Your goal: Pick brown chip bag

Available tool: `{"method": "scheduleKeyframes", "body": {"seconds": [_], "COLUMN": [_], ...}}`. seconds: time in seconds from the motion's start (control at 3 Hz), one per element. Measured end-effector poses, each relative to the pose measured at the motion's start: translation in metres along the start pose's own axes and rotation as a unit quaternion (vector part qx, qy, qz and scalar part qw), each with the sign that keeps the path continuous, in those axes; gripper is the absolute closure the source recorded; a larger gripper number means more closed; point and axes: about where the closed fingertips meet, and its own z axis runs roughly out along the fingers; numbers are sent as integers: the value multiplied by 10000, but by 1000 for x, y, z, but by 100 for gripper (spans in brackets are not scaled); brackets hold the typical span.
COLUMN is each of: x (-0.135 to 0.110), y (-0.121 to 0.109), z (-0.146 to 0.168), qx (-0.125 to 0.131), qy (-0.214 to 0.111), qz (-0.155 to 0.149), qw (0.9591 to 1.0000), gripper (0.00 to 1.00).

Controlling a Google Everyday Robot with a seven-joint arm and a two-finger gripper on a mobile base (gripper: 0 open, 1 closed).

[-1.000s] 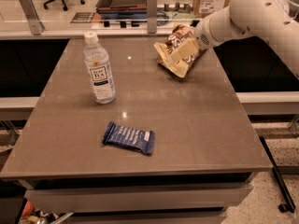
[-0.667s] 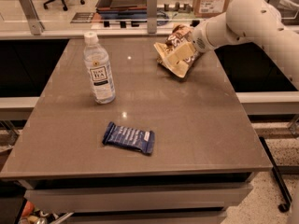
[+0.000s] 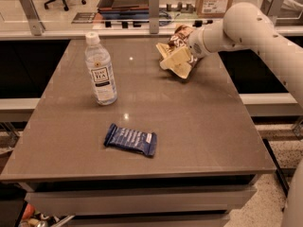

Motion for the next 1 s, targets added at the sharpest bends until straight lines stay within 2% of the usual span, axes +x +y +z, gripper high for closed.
{"method": "scheduleKeyframes", "body": {"seconds": [0.33,1.0], "x": [6,7], "y": [8,11], "z": [13,19], "qx": [-141,-183], "qy": [33,43], "qz": [55,50], "qw": [9999,9998], "gripper": [17,64]}}
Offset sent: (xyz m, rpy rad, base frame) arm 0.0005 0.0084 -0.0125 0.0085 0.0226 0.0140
